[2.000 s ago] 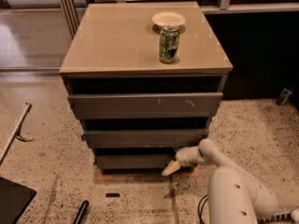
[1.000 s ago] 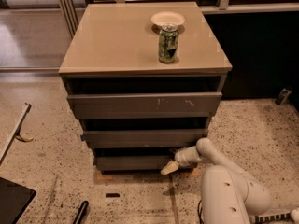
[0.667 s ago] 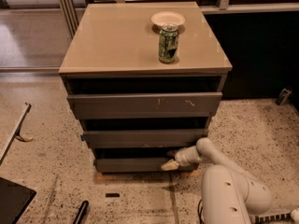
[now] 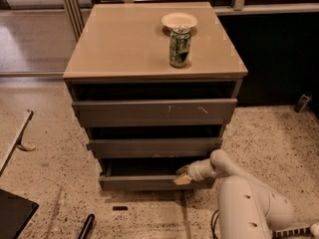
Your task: Open bottom drawer
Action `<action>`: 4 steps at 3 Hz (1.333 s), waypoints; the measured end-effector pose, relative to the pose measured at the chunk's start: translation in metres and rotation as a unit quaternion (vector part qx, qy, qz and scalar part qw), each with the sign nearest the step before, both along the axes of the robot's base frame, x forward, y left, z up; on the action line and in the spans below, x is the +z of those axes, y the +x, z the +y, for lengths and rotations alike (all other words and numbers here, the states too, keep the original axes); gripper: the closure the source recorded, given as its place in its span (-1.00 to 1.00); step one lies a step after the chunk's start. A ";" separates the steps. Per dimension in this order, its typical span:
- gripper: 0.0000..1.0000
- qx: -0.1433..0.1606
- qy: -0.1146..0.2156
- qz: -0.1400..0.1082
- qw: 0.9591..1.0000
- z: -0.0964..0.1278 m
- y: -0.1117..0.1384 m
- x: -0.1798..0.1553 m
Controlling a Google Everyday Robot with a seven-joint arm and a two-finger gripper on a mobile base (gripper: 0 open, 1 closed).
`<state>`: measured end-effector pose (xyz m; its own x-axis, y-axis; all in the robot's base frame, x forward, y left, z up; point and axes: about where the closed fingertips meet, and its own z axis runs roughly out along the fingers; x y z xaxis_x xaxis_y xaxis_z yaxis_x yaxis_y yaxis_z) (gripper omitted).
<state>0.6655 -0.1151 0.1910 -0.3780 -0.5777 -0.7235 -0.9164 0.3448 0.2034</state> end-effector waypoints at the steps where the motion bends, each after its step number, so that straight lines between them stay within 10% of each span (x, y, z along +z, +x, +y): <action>1: -0.21 -0.001 -0.004 0.003 1.000 -0.003 -0.010 -0.005; 3: -1.00 0.000 -0.012 0.018 1.000 -0.006 -0.050 -0.025; 4: -1.00 0.000 -0.012 0.018 1.000 -0.006 -0.050 -0.021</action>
Offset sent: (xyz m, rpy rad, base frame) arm -0.0818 -0.0039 -0.0428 -0.0319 0.0679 0.0005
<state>0.6158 -0.1211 0.1701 -0.4029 -0.5942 -0.6962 -0.9088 0.3496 0.2277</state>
